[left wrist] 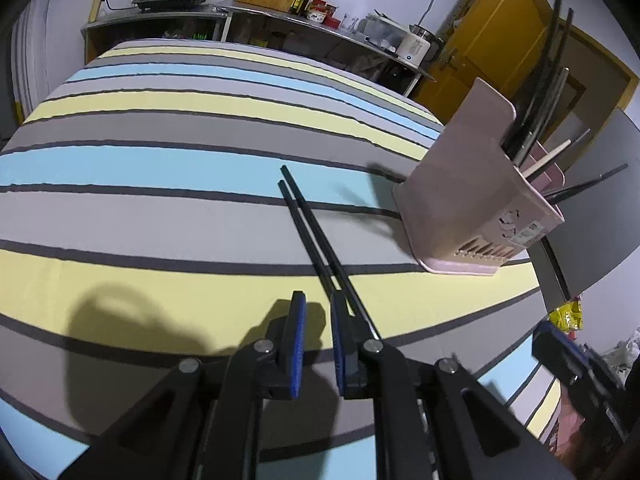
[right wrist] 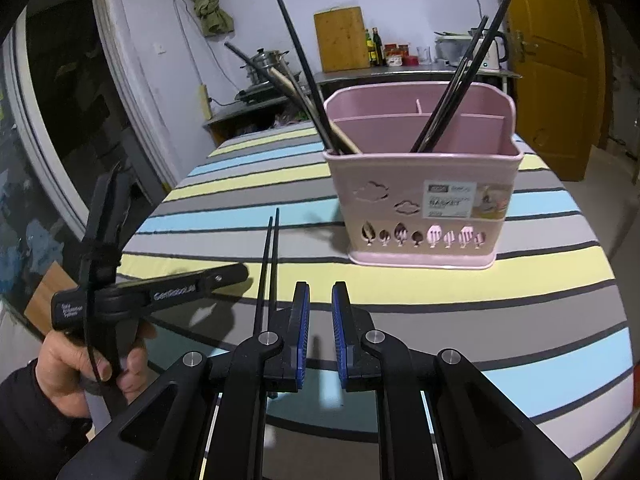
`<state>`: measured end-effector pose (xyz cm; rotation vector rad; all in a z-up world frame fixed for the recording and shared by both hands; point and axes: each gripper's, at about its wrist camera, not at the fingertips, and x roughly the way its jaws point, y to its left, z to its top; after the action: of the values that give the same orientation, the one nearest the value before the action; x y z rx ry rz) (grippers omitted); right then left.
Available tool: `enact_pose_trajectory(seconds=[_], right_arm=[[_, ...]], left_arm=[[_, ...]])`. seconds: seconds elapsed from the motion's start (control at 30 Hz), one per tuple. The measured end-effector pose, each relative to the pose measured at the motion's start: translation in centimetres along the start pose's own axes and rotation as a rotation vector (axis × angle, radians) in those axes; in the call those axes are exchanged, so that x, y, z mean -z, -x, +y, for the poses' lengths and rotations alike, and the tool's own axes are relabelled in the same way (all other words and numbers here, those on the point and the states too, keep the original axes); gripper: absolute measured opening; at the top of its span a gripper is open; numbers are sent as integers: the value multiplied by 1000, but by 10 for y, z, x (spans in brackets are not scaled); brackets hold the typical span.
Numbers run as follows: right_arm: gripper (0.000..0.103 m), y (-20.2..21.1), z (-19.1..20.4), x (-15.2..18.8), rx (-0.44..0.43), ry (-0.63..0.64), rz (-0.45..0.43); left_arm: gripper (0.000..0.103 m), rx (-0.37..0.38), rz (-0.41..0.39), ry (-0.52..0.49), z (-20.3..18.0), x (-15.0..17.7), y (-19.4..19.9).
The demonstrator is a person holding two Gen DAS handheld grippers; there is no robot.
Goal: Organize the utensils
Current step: 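Close the left tool on a black chopstick while the right tool grasps the other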
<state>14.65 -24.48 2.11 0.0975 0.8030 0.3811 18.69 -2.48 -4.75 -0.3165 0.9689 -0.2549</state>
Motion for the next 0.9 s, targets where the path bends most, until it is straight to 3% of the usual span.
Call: enact_pose_trajectory(seconds=[0.37, 0.6, 0.73, 0.9], right_arm=[[12, -8, -7, -2, 1, -13, 8], [12, -8, -7, -1, 3, -16, 13], [12, -8, -5, -2, 5, -5, 15], [12, -13, 1, -5, -9, 9, 23]], left_arm=[[15, -44, -4, -7, -9, -5, -14], [13, -125, -17, -57, -19, -6, -18], [11, -107, -5, -63, -9, -7, -12], [9, -139, -13, -41, 24, -6, 5]])
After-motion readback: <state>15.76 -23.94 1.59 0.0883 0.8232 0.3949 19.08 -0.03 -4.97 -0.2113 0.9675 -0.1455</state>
